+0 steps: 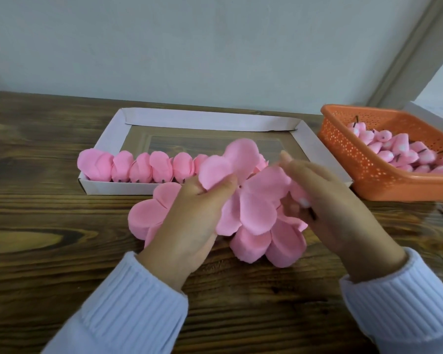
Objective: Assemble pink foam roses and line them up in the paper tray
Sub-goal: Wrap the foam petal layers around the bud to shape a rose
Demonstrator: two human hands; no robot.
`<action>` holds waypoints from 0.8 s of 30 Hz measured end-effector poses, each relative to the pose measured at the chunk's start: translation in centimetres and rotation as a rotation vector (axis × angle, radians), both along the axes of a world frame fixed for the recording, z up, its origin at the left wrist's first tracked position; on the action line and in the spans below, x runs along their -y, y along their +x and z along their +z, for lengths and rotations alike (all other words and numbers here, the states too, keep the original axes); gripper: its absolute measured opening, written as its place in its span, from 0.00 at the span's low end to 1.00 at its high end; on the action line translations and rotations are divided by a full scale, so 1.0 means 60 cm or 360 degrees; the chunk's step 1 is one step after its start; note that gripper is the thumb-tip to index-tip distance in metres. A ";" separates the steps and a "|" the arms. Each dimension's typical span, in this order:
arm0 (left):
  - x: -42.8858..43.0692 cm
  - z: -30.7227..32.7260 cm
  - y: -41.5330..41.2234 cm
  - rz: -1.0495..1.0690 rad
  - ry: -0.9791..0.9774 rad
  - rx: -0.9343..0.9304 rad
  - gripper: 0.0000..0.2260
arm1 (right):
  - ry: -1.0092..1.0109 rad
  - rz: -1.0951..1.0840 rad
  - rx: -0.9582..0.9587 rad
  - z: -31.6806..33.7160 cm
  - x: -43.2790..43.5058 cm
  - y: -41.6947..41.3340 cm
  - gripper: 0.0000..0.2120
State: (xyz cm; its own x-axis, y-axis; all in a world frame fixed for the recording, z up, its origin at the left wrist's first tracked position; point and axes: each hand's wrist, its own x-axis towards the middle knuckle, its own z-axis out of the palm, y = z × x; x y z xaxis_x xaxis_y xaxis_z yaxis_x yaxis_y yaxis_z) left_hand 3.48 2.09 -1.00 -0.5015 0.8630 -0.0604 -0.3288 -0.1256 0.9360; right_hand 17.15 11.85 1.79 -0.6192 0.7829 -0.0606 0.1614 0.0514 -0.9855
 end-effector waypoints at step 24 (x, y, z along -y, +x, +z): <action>-0.007 0.002 -0.006 -0.0346 -0.0011 0.0937 0.13 | 0.1099 -0.0376 -0.0275 0.010 0.045 -0.046 0.18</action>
